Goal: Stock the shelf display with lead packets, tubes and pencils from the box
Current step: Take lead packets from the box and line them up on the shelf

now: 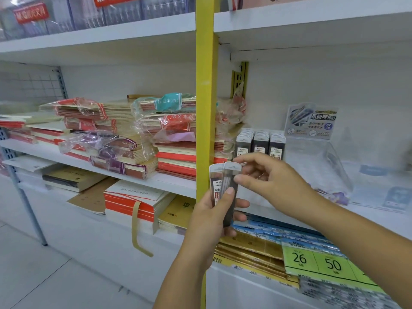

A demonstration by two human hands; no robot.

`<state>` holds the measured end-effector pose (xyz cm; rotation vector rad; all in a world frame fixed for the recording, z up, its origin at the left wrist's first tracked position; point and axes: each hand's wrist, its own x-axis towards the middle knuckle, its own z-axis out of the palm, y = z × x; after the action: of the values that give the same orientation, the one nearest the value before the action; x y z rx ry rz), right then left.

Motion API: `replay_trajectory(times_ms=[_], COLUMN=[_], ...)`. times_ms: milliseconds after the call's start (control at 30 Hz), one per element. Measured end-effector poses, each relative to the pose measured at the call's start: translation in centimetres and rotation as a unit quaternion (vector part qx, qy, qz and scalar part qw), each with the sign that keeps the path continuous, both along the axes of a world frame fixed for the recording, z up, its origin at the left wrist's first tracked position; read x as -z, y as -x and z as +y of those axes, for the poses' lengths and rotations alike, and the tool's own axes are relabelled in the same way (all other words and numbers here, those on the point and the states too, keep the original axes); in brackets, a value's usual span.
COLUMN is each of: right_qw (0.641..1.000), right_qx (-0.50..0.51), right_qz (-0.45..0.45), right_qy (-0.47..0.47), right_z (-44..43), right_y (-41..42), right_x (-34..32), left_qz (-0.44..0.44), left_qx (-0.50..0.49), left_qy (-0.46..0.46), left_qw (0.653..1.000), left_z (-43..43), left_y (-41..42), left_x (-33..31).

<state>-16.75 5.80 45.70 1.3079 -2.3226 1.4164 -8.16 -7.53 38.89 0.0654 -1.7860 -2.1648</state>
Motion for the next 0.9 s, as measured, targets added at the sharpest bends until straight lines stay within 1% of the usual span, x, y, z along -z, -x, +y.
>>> replay_trajectory(times_ms=[133,267,367,500,633,767,833,900], right_qw=[0.999,0.993,0.990,0.986,0.987,0.988,0.986,0.983], right_qx=[0.008,0.026,0.023,0.014,0.016,0.022,0.034,0.060], right_qz=[-0.042,-0.080,-0.101,-0.131,-0.120,-0.114,-0.099,-0.045], right_qy=[0.022,0.086,0.100,0.104,0.107,0.100,0.133,0.169], right_z=[0.6,1.8,2.3,1.9,1.4,1.6,2.0,2.5], right_y=[0.3,0.9,1.1,0.7,0.7,0.9,1.2,1.7], right_x=[0.2,-0.5,-0.6,0.0,0.3,0.3,-0.5,-2.0], left_qz=[0.006,0.006,-0.004,-0.007,-0.013,-0.019,-0.022,-0.020], left_qx=[0.020,0.050,0.039,0.010,-0.015,-0.016,-0.013,-0.015], left_qy=[0.009,-0.020,-0.016,0.021,0.048,0.029,0.002,-0.008], left_qw=[1.000,0.999,0.999,1.000,0.999,0.999,1.000,1.000], left_z=[0.4,0.5,0.7,0.9,1.1,1.2,1.1,1.0], left_y=[0.1,0.4,0.6,0.9,1.2,1.3,1.2,1.2], left_x=[0.1,0.2,0.2,0.6,0.8,0.7,0.6,0.4])
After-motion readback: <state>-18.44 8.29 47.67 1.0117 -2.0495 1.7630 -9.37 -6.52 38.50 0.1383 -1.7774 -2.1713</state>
